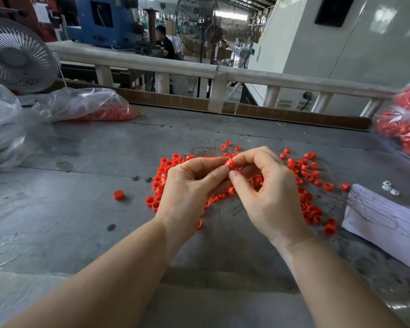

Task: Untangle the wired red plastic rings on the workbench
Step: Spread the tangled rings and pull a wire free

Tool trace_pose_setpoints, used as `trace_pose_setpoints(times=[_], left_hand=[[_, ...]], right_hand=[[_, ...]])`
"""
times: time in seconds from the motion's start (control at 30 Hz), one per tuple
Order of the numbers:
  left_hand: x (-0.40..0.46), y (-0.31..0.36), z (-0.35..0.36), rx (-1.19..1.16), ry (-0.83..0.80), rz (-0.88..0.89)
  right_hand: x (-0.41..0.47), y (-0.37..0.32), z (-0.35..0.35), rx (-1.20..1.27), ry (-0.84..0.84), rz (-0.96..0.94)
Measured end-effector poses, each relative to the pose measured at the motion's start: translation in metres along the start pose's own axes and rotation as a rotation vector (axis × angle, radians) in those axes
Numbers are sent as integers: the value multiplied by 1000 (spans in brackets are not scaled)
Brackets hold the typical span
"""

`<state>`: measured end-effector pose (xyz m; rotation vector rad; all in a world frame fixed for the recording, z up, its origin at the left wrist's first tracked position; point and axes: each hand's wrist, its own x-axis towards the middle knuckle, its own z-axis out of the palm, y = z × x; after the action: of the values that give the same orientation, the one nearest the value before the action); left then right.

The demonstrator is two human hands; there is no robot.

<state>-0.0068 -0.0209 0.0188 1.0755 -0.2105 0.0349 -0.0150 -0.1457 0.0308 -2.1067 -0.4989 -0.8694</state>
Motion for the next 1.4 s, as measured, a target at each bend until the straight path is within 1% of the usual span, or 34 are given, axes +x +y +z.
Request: trace_pose_setpoints(times=[0.2, 0.4, 0.63, 1.03, 1.13, 1.3, 1.4], left_hand=[[-1, 1, 0, 4, 11, -68], [-4, 3, 4, 56, 58, -92], [-5, 5, 7, 86, 50, -104], [-5, 2, 8, 101, 46, -90], [-5, 3, 8, 87, 27, -80], [-3, 3, 5, 86, -3, -67], [1, 1, 2, -9, 30, -82]], right_hand=[[-2, 0, -1, -147, -6, -96], [-3, -1, -3, -276, 16, -183], [-3, 1, -4, -291, 32, -185], [-2, 3, -4, -402, 7, -216], [-3, 3, -4, -379, 32, -228], [-2, 3, -3, -243, 76, -238], [-2, 2, 1, -170, 76, -257]])
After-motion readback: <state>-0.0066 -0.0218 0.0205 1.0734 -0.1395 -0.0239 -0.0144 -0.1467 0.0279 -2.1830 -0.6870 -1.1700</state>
